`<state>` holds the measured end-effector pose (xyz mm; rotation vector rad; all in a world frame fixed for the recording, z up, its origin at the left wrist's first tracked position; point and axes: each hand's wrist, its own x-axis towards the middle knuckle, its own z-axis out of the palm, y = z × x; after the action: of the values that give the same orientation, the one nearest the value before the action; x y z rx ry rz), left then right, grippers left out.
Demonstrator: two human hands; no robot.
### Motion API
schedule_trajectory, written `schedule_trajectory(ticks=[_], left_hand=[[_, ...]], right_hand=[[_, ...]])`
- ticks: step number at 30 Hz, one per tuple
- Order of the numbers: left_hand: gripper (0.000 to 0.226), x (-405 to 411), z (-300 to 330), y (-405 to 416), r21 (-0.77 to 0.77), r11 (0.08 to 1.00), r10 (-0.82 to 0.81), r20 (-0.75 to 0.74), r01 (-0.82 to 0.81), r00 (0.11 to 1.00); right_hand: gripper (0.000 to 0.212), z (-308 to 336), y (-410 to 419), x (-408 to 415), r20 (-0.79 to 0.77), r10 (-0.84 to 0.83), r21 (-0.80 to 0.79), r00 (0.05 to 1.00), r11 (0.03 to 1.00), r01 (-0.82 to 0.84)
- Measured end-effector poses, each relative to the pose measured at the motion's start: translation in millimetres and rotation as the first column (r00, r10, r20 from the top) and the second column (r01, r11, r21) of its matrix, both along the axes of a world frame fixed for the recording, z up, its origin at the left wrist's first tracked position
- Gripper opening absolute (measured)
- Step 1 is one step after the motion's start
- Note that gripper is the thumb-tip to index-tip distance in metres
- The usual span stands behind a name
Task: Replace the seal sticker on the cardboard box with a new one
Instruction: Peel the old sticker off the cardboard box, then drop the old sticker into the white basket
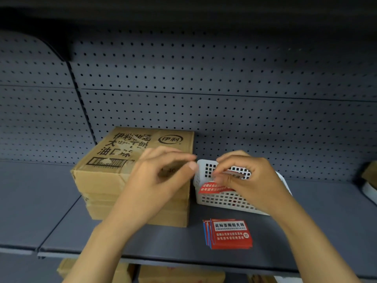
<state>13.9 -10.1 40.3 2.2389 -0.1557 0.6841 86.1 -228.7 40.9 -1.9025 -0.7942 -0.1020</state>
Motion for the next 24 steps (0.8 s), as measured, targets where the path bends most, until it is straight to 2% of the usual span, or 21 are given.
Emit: schedule_trajectory(ticks=[2, 3, 7, 11, 13, 15, 17, 19, 22, 24], left_hand=[[0.049, 1.8, 9.5, -14.8, 0.019, 0.999, -0.049, -0.043, 0.050, 0.998], [0.049, 3.5, 12.2, -20.9, 0.021, 0.998, -0.056, -0.058, 0.057, 0.997], [0.028, 12.1, 16.1, -37.5, -0.055, 0.993, -0.110, -0.092, 0.105, 0.990], [0.014, 15.6, 18.1, -49.1, -0.183, 0.974, -0.143, -0.019, 0.137, 0.990], [0.012, 17.0, 21.2, -53.4, -0.194, 0.974, -0.118, 0.014, 0.119, 0.993], [0.012, 18.2, 23.9, -56.8, -0.178, 0.979, -0.094, 0.029, 0.098, 0.995], [0.015, 18.4, 25.7, -58.3, -0.187, 0.979, -0.072, 0.035, 0.078, 0.997], [0.014, 20.2, 26.1, -59.6, -0.220, 0.974, -0.049, 0.052, 0.059, 0.997], [0.007, 22.6, 26.7, -62.6, -0.264, 0.962, -0.059, 0.054, 0.071, 0.997], [0.007, 25.8, 28.8, -65.3, -0.251, 0.965, -0.066, 0.057, 0.078, 0.996]], right_hand=[[0.010, 4.4, -3.0, -1.2, -0.014, -0.034, -0.045, 0.999, 0.998, 0.033], [0.013, 7.0, -4.4, -2.4, -0.011, -0.045, -0.049, 0.999, 0.998, 0.045], [0.028, 19.6, -14.1, -6.2, 0.058, -0.108, -0.054, 0.992, 0.992, 0.111], [0.026, 32.0, -27.9, -10.5, 0.065, -0.149, -0.077, 0.987, 0.985, 0.154], [0.029, 34.6, -32.3, -13.4, 0.066, -0.164, -0.089, 0.984, 0.981, 0.169], [0.043, 36.5, -36.4, -14.4, 0.023, -0.151, -0.084, 0.988, 0.985, 0.152], [0.056, 40.5, -42.1, -15.1, -0.090, -0.132, -0.049, 0.987, 0.991, 0.128], [0.052, 43.6, -47.6, -14.3, -0.121, -0.160, -0.019, 0.980, 0.987, 0.159], [0.034, 43.1, -45.4, -11.2, -0.077, -0.225, -0.003, 0.971, 0.974, 0.225], [0.034, 41.7, -42.6, -6.3, -0.060, -0.234, 0.000, 0.970, 0.972, 0.234]])
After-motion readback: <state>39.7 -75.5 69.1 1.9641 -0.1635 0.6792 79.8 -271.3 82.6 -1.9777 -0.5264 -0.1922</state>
